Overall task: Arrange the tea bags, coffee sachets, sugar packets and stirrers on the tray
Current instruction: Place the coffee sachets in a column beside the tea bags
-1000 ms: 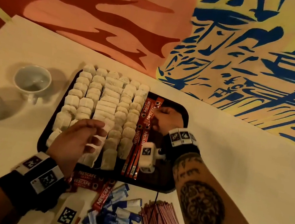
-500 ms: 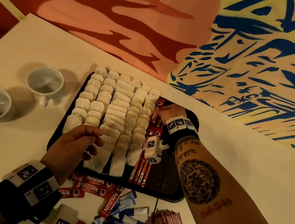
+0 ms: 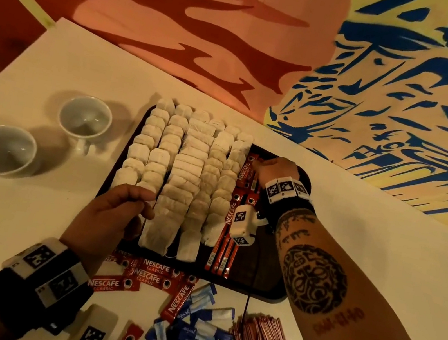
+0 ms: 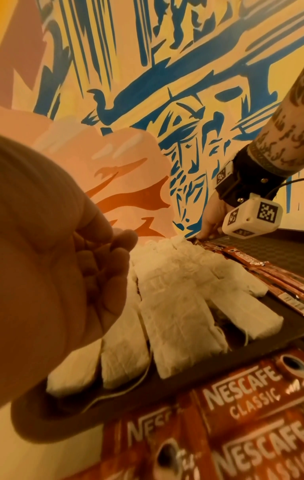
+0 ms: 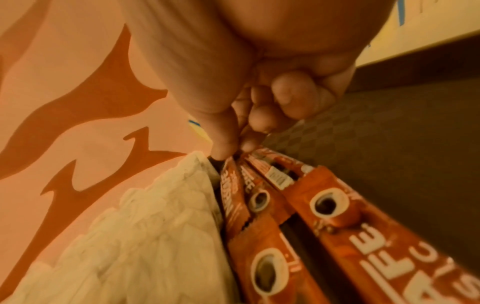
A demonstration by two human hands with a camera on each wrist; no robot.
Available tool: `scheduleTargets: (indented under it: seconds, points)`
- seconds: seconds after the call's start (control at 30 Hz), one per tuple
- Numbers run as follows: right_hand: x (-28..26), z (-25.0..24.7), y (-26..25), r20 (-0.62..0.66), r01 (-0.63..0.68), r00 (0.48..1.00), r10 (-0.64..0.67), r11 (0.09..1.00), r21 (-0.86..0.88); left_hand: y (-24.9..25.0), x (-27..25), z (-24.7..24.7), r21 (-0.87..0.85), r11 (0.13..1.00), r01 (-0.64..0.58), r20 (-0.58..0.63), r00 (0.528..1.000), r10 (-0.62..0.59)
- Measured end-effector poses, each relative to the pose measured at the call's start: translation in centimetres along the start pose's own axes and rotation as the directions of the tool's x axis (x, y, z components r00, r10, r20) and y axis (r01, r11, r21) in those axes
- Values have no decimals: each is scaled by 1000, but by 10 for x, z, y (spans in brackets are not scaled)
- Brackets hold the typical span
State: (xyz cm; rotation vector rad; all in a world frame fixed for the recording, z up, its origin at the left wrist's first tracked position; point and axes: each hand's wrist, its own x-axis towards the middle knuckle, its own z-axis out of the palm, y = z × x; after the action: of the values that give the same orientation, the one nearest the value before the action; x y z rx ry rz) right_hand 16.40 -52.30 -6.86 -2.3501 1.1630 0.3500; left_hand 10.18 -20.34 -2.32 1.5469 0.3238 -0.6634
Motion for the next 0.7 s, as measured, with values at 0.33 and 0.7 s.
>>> scheduleTargets:
  seconds: [0.33,0.7]
  points:
    - [-14,4,15,43,19,999,-15,995,-93,-14,-18,-28,24,999,39,-98,994,-36]
    - [-58,10,54,-60,-37,997,46,990,138,-73,-39,-73,896,242,-372,333,924,188]
